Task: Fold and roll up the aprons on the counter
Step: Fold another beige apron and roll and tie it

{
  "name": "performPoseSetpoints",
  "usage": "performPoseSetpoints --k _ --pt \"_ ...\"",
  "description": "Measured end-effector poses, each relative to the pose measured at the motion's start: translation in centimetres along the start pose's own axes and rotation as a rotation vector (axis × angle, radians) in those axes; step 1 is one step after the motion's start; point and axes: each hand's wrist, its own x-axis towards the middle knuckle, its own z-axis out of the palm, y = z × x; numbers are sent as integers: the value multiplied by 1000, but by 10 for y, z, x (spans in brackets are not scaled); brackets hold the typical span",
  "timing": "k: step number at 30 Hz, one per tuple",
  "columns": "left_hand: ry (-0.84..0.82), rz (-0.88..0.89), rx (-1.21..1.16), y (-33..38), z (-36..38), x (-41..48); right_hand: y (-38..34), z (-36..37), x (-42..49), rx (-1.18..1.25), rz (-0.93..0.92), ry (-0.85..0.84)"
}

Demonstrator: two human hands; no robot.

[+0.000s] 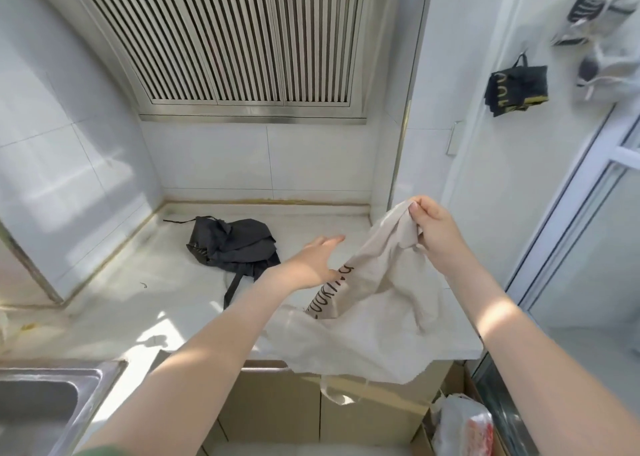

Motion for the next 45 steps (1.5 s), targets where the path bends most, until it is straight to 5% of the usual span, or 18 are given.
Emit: performPoseSetpoints --k 9,14,18,21,24,29,32,39,45 --pt "-105 1 -53 19 26 0 -12 -2 -12 245 6 28" --pt "93 -4 24 28 30 -1 -2 -7 -14 118 36 180" --pt "211 -115 -140 27 23 0 11 -22 -24 -41 112 3" --pt "127 -159 -317 22 13 4 18 -27 -29 -202 177 -143" --pt "99 -184 -179 14 11 4 21 -22 -30 -162 230 -116" --pt "332 -219 -271 22 10 -4 10 2 -33 -245 315 -64" --pt "131 -26 -502 39 12 -17 11 21 -36 30 394 -17" --pt "-195 25 -327 37 40 -22 13 37 -38 540 503 169" --pt "184 -9 -651 63 61 -11 10 23 -47 372 456 -2"
